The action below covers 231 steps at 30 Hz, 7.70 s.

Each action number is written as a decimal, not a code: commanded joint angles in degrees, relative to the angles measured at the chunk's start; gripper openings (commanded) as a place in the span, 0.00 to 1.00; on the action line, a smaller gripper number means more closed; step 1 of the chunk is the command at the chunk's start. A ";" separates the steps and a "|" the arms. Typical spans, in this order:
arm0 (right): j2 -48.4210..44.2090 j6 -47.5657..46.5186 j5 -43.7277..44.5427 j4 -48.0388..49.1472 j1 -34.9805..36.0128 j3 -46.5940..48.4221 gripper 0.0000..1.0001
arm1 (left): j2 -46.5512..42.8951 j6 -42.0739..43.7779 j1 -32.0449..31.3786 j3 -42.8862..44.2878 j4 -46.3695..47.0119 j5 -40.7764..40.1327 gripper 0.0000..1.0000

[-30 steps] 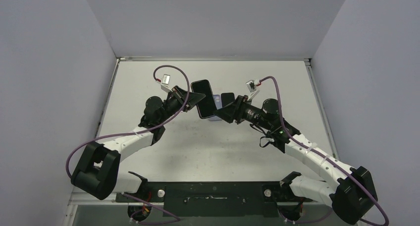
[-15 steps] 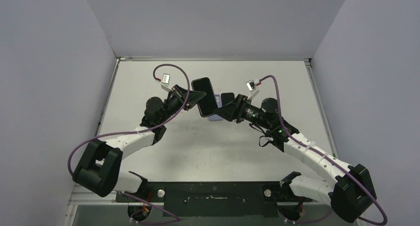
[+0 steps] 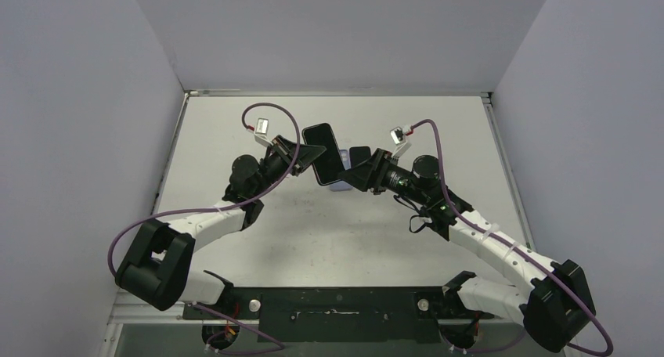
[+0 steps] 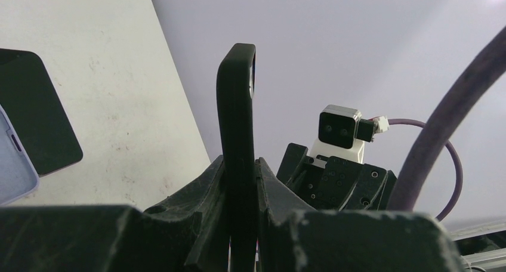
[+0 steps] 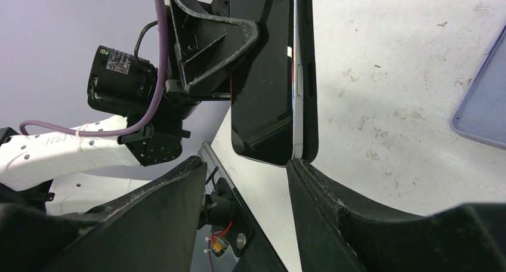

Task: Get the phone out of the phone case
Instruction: Remove the phone case from the phone.

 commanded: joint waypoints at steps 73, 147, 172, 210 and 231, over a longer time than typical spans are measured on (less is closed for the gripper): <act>6.99 5.09 -6.81 17.80 0.56 0.77 0.44 | 4.10 -10.76 -12.21 0.80 24.00 -6.13 0.00; 5.07 11.84 -5.70 23.56 -3.74 2.15 0.00 | -19.61 15.01 -3.14 -11.67 -9.37 -5.43 0.69; 3.11 10.64 -5.87 22.29 -1.97 1.82 0.00 | -15.49 15.37 -3.21 -8.78 -0.90 3.90 0.66; 1.25 7.07 -11.90 15.76 -0.35 0.26 0.00 | -9.83 12.94 -3.16 -1.51 2.10 0.78 0.00; 1.65 0.00 -17.40 1.49 -0.53 0.28 0.00 | -6.20 17.81 -2.22 3.18 -10.42 -16.27 0.00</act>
